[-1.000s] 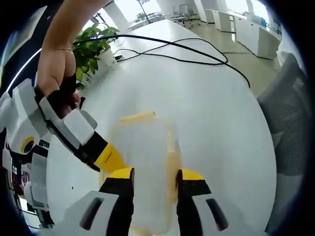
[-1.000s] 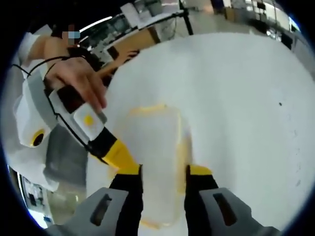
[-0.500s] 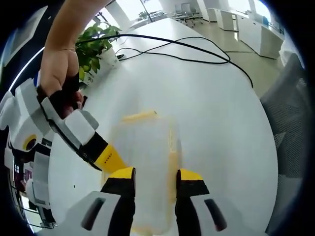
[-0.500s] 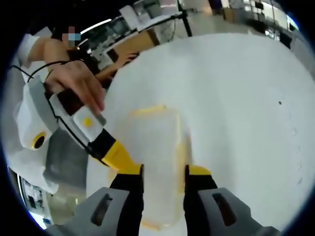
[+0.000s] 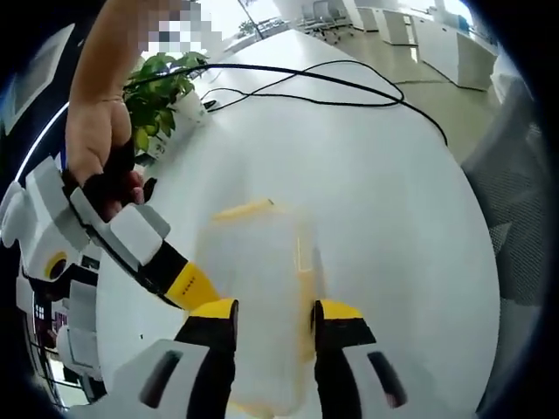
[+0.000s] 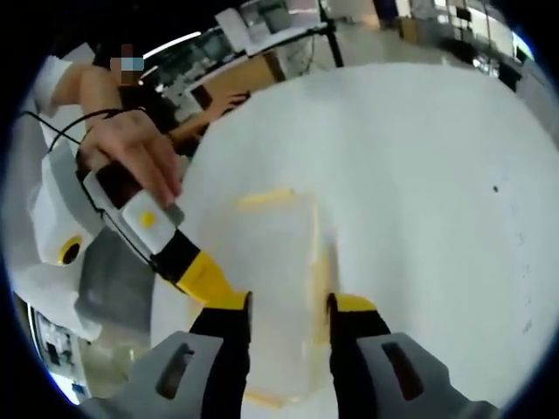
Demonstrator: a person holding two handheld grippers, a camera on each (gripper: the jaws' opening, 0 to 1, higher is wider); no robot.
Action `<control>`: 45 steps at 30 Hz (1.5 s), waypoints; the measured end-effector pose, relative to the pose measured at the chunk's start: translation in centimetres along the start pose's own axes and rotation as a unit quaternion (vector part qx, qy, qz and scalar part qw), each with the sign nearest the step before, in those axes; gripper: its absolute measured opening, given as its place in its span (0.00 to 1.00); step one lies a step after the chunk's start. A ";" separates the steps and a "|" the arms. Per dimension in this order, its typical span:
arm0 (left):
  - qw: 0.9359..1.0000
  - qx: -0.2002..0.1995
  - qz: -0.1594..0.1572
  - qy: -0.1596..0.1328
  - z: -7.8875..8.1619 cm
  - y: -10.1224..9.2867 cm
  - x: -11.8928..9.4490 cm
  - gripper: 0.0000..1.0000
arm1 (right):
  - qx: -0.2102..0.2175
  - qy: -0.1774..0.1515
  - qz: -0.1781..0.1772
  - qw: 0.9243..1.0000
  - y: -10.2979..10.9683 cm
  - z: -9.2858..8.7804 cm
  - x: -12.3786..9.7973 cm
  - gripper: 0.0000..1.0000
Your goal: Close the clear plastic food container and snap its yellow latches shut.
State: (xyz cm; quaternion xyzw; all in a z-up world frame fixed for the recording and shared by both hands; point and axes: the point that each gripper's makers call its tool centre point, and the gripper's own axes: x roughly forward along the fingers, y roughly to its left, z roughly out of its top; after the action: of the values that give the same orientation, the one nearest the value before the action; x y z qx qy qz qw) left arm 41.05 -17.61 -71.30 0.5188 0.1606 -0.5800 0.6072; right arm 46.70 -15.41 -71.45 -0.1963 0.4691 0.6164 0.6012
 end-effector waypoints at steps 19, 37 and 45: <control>0.993 -0.114 0.033 -0.021 -0.8 1.5 -3.2 0.44 | -0.007 -0.018 -0.044 0.999 1.1 1.1 -2.8 0.54; 0.969 -0.226 0.086 -0.045 -3.4 4.0 -5.5 0.43 | 0.037 -0.117 -0.173 0.977 3.5 -2.0 -5.7 0.53; 0.949 -0.281 0.104 -0.094 -4.4 4.0 -5.9 0.42 | 0.079 -0.236 -0.277 0.928 5.1 -2.9 -6.1 0.51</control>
State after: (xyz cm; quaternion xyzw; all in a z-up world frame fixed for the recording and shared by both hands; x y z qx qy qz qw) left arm 44.70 -11.67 -66.66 0.2841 0.2046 -0.4909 0.7977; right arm 42.29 -20.34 -66.23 -0.1192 0.2874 0.4146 0.8552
